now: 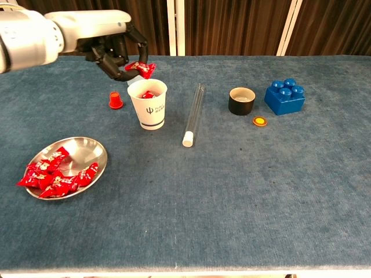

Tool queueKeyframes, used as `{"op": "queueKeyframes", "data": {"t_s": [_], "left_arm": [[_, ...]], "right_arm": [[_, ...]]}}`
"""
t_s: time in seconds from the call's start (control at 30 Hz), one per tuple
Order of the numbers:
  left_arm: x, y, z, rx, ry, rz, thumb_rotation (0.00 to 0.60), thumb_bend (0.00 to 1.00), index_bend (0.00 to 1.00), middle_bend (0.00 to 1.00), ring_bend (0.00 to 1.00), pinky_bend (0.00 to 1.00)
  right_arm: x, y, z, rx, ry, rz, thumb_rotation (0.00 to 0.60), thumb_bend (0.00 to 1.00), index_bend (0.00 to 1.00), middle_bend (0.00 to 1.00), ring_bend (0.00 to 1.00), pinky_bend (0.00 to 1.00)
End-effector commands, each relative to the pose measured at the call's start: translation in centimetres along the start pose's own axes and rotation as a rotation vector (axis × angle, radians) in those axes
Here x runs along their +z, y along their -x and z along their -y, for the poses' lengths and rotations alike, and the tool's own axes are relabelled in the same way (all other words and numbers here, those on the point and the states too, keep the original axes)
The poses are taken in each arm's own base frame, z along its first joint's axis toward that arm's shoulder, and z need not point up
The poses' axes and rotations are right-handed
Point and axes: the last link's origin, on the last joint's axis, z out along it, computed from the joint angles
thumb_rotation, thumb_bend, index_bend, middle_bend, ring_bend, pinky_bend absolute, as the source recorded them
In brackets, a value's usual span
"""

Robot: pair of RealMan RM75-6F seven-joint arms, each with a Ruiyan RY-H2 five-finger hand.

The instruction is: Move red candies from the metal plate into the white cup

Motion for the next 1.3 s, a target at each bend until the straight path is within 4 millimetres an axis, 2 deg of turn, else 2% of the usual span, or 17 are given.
{"op": "queueKeyframes", "data": {"t_s": [0.03, 0.2, 0.33, 0.6, 0.8, 0.93, 1.13, 1.3], "left_arm": [[2.0, 0.0, -1.2, 0.019, -0.019, 0.024, 0.600, 0.39, 0.54, 0.94, 0.86, 0.85], [2.8, 0.4, -1.1, 0.016, -0.064, 0.054, 0.600, 0.37, 0.50, 0.94, 0.86, 0.85], [2.8, 0.7, -0.6, 0.023, -0.091, 0.074, 0.600, 0.34, 0.42, 0.94, 0.86, 0.85], [1.6, 0.1, -0.2, -0.010, -0.093, 0.040, 0.600, 0.24, 0.34, 0.94, 0.86, 0.85], [-2.4, -0.9, 1.3, -0.032, -0.076, -0.042, 0.600, 0.23, 0.34, 0.94, 0.86, 0.85], [-5.3, -0.4, 2.8, -0.035, -0.081, -0.068, 0.600, 0.23, 0.37, 0.94, 0.86, 0.85], [-8.7, 2.2, 5.3, 0.053, -0.137, -0.039, 0.600, 0.23, 0.40, 0.94, 0.86, 0.85], [-10.6, 5.2, 5.9, 0.064, -0.187, 0.007, 0.600, 0.22, 0.41, 0.94, 0.86, 0.85]], "right_arm": [[0.0, 0.0, 0.0, 0.001, 0.000, 0.001, 0.600, 0.17, 0.00, 0.00, 0.00, 0.00], [0.0, 0.1, -0.4, 0.002, 0.007, 0.004, 0.600, 0.17, 0.00, 0.00, 0.00, 0.00], [0.1, 0.2, -0.5, 0.005, 0.010, 0.009, 0.600, 0.17, 0.00, 0.00, 0.00, 0.00], [0.3, 0.3, -0.5, 0.007, 0.003, 0.009, 0.600, 0.17, 0.00, 0.00, 0.00, 0.00], [0.3, 0.0, -0.6, 0.002, 0.003, 0.001, 0.600, 0.17, 0.00, 0.00, 0.00, 0.00], [0.4, 0.0, -0.3, 0.000, -0.008, 0.002, 0.600, 0.17, 0.00, 0.00, 0.00, 0.00], [0.5, 0.1, 0.2, -0.002, -0.027, 0.004, 0.600, 0.17, 0.00, 0.00, 0.00, 0.00], [0.6, 0.1, 0.4, -0.004, -0.032, 0.005, 0.600, 0.17, 0.00, 0.00, 0.00, 0.00]]}}
